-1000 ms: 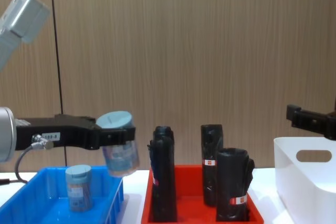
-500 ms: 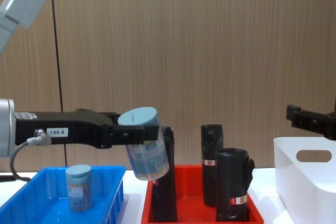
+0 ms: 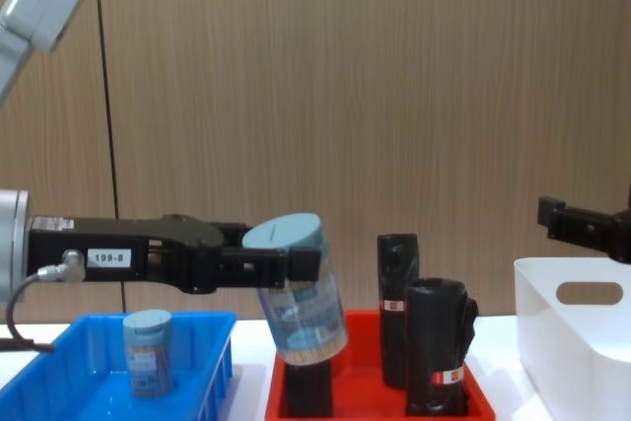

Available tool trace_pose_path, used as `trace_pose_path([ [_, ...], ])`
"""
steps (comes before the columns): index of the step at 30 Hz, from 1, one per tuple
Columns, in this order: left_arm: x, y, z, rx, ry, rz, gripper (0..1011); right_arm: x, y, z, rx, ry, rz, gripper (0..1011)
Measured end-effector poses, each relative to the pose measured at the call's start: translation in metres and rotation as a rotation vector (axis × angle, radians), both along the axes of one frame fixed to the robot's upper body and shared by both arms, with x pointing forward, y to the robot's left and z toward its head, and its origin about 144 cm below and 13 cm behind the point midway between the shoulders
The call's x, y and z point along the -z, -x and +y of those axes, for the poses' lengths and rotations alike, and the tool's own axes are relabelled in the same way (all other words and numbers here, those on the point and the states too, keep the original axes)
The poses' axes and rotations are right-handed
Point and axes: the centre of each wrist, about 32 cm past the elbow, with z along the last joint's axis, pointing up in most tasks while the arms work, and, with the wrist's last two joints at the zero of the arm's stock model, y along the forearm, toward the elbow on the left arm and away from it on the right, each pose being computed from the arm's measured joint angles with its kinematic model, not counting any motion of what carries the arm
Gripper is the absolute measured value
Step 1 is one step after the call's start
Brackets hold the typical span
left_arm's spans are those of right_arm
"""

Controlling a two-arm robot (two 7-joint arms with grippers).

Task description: Pick the cotton swabs from the blue box and place them into the white box.

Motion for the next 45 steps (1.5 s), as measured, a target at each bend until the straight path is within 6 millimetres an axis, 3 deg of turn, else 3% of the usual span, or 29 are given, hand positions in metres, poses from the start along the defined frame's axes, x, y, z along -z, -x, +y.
trace_pose_path([
  [20,0.001,-0.003,0.001,0.054,0.003,0.022,665,-0.001,0.0,-0.003,-0.035,0.012,0.003,1001],
  [45,0.001,-0.003,0.001,0.065,0.004,0.026,665,-0.018,-0.01,-0.023,-0.367,0.122,0.063,1001],
])
